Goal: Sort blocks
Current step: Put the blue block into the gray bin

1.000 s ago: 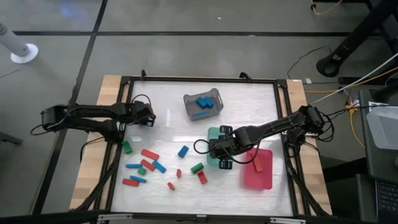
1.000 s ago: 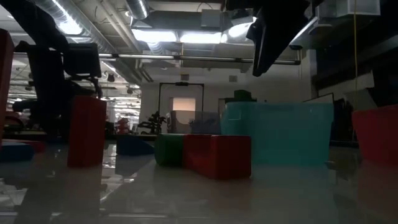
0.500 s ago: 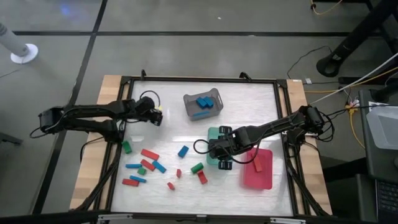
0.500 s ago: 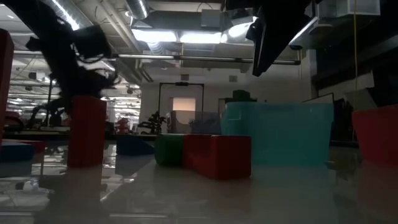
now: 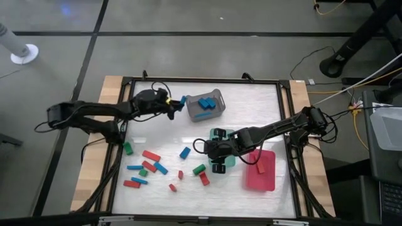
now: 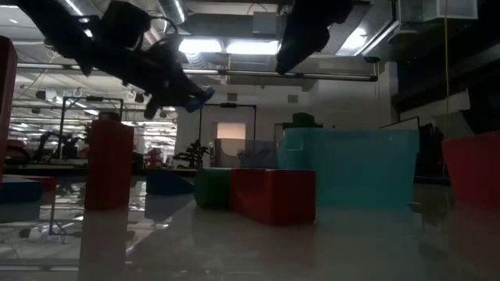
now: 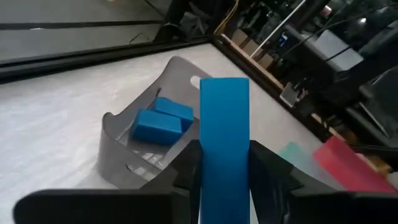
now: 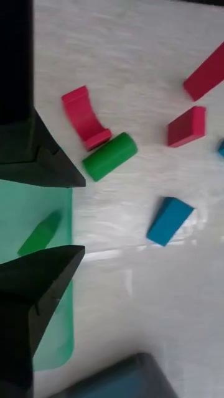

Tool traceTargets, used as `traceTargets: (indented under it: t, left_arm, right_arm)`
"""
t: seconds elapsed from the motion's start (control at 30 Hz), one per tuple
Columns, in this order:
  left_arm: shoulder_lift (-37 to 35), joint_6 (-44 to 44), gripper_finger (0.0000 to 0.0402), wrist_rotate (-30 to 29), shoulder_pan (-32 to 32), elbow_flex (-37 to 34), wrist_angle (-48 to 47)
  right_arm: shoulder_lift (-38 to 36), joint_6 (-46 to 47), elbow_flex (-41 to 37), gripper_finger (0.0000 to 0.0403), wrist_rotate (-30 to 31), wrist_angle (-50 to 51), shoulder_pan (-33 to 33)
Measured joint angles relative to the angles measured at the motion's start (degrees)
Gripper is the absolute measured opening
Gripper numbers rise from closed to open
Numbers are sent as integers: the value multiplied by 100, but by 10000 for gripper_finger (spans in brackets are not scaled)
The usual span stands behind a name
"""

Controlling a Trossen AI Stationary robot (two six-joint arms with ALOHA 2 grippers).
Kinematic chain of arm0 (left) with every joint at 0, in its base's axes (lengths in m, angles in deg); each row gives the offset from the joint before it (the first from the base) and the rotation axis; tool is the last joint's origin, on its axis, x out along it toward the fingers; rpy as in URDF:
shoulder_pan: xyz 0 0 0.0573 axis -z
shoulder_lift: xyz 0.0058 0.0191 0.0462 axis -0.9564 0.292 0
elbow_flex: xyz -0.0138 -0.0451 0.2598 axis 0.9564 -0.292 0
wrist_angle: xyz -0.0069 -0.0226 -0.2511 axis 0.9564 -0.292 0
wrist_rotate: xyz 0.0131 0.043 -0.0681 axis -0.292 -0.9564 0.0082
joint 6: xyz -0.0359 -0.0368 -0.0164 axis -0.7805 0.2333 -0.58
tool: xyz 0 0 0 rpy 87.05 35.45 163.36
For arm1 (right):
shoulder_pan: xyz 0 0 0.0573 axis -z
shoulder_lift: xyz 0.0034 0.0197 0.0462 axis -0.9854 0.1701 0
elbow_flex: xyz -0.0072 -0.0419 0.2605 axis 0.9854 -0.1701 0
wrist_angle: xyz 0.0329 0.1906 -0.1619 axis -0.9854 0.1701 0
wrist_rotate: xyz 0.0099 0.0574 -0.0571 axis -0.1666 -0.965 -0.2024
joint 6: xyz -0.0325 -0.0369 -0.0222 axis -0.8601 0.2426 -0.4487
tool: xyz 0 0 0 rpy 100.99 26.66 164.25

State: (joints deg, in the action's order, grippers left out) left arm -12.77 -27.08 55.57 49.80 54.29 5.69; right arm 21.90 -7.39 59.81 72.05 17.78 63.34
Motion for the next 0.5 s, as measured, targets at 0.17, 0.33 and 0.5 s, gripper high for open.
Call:
traceTargets:
  t: [0.17, 0.33, 0.5]
  left_arm:
    - [998, 296, 82, -9, 0, 335, 246]
    - [1834, 561, 89, -9, 1, 982, 235]
    - [2262, 891, 88, 4, 69, 1509, 222]
  right_arm:
    - [0, 219, 0, 163, -1, -263, -7]
    - [99, 731, 0, 163, -334, -545, -7]
    - [390, 667, 4, 163, -659, -731, -93]
